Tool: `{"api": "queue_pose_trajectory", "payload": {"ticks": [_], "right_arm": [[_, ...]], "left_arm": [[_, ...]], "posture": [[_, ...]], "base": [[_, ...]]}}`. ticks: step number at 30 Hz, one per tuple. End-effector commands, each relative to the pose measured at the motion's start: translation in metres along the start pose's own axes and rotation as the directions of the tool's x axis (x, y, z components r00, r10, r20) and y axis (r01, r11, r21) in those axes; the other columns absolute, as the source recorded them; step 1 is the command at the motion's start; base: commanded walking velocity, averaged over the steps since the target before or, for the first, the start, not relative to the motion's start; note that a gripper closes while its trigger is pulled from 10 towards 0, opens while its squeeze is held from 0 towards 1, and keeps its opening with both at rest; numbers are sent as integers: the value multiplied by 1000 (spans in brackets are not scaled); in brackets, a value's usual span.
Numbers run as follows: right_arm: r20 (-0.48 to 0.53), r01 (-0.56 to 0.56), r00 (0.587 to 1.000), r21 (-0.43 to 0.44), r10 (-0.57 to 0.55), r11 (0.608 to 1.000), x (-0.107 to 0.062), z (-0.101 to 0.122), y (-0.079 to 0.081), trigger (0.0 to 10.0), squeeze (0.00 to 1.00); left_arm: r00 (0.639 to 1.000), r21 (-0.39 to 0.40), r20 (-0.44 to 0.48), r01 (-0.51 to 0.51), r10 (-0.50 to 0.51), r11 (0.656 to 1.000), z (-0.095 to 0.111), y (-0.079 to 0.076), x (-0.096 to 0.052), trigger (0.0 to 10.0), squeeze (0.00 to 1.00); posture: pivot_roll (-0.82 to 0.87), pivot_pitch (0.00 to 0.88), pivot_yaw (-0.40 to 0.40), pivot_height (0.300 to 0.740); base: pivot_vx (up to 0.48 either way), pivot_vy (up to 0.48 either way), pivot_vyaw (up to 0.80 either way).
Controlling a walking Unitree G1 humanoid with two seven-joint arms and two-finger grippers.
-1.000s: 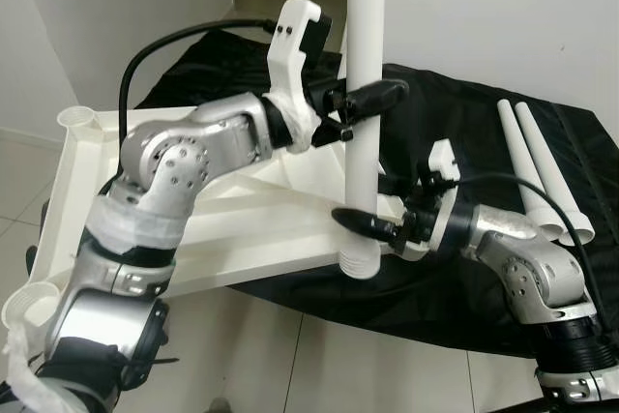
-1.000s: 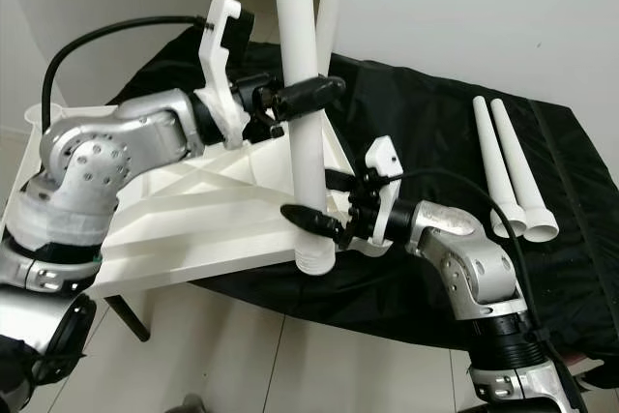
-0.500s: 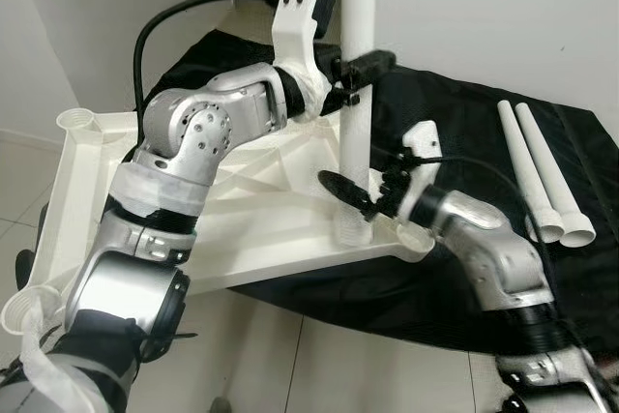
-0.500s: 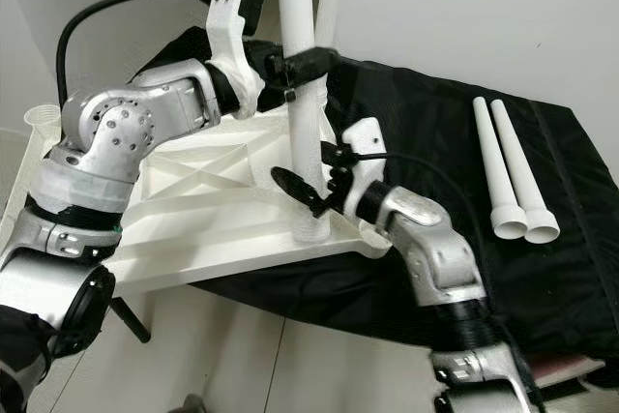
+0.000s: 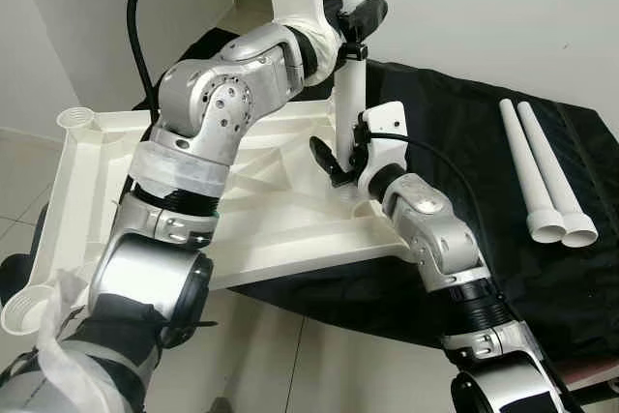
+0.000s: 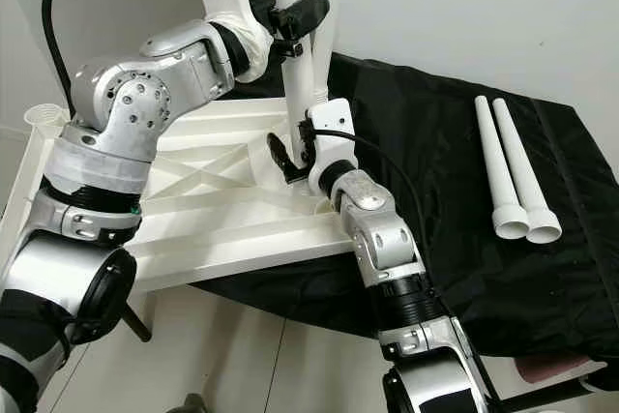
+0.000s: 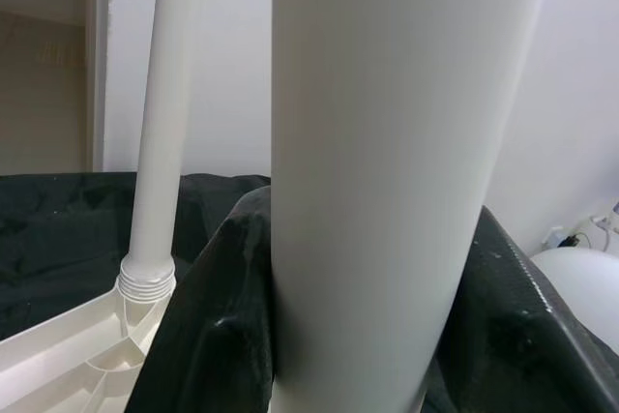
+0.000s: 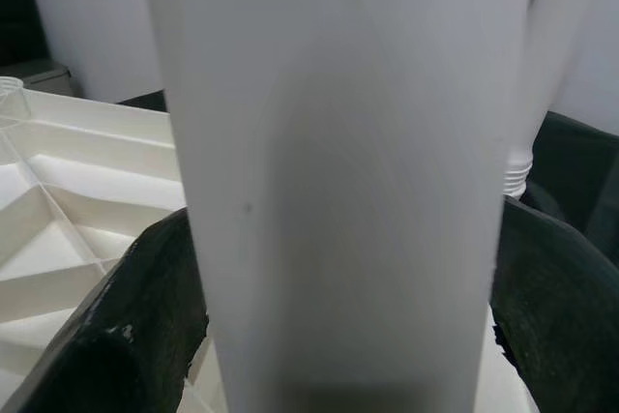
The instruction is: Building children table
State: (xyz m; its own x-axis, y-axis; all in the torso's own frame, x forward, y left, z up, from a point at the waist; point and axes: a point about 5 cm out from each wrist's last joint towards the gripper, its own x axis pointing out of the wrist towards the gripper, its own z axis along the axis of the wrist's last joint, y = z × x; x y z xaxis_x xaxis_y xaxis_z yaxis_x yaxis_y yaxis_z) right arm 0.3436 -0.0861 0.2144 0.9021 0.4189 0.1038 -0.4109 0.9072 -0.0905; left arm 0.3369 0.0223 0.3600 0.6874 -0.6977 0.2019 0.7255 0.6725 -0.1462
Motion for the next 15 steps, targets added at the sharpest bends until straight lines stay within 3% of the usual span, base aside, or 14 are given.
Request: {"api": "queue_pose_trajectory", "payload": {"ticks": [1, 12, 13, 15], "right_arm": [[-19, 22, 1000, 2, -22, 1000, 2, -4, 0, 10000, 0], [22, 59, 998, -45, -58, 997, 11, 8, 4, 10000, 0], [25, 64, 998, -53, -63, 997, 12, 8, 3, 6196, 0], [28, 65, 998, -65, -63, 996, 12, 9, 3, 6196, 0]], "left_arm": [[997, 7, 39, 62, -62, 998, 10, -15, 4, 10000, 0], [997, 9, 30, 68, -68, 998, 6, -21, 10, 10000, 0], [997, 11, 30, 65, -65, 998, 6, -21, 10, 10000, 0], [998, 11, 30, 63, -64, 998, 6, -21, 11, 10000, 0]], "posture": [[41, 0, -63, 740], [38, 0, -62, 740], [39, 0, -61, 740], [39, 0, -61, 740]], "base": [[0, 0, 0], [0, 0, 0], [0, 0, 0], [0, 0, 0]]}}
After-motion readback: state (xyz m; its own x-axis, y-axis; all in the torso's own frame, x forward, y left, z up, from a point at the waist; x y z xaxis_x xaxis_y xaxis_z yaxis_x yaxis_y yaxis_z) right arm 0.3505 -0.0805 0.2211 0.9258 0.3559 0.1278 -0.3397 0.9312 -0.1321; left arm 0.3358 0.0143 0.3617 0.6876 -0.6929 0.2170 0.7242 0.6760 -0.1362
